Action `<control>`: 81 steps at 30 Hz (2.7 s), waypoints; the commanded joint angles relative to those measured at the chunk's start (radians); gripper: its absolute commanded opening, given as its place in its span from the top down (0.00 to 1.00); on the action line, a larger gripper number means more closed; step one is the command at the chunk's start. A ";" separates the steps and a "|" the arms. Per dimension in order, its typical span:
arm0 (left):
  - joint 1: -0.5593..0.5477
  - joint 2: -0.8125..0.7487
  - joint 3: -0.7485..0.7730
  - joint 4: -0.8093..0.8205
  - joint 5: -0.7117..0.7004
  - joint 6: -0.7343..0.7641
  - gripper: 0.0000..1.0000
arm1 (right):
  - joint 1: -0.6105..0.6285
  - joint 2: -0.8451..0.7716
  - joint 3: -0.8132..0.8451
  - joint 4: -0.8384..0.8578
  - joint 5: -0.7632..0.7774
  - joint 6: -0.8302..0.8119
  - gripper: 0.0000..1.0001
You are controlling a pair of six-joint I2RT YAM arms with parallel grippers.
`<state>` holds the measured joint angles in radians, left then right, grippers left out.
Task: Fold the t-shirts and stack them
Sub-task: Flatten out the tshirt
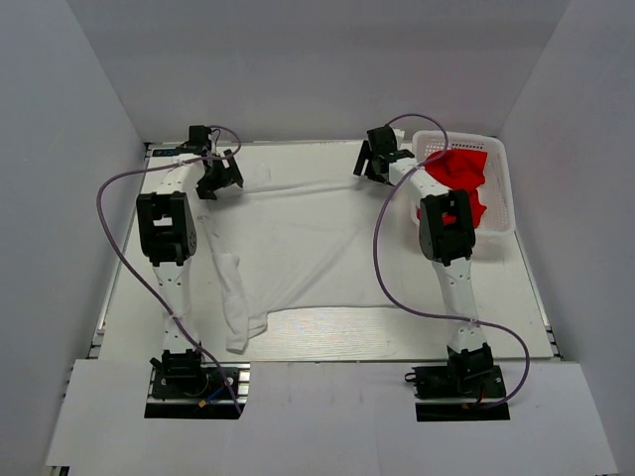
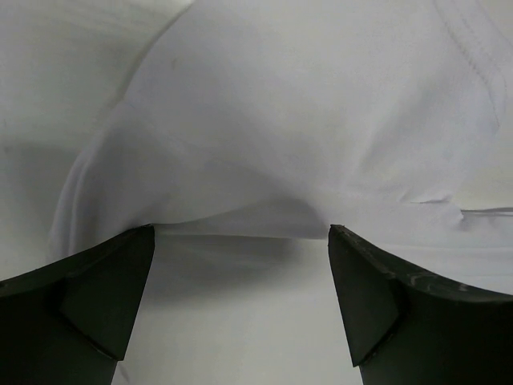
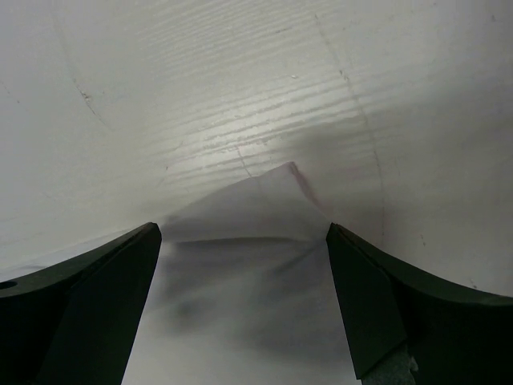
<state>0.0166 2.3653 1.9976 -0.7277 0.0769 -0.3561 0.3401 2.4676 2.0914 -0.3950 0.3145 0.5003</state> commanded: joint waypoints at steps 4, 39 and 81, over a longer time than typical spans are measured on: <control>0.016 0.133 0.195 0.019 0.069 0.051 0.00 | 0.005 0.068 0.120 0.027 0.037 -0.080 0.10; -0.244 -0.557 -0.691 -0.197 -0.506 -0.222 0.12 | 0.255 -0.770 -1.117 0.305 -0.157 0.014 0.10; 0.036 -0.951 -0.832 0.066 -0.151 -0.313 0.00 | 0.201 -0.803 -1.071 0.240 -0.055 0.001 0.10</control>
<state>0.0677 1.4139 1.2018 -0.8314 -0.2691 -0.7769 0.5346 1.7180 0.9951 -0.1612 0.2440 0.5259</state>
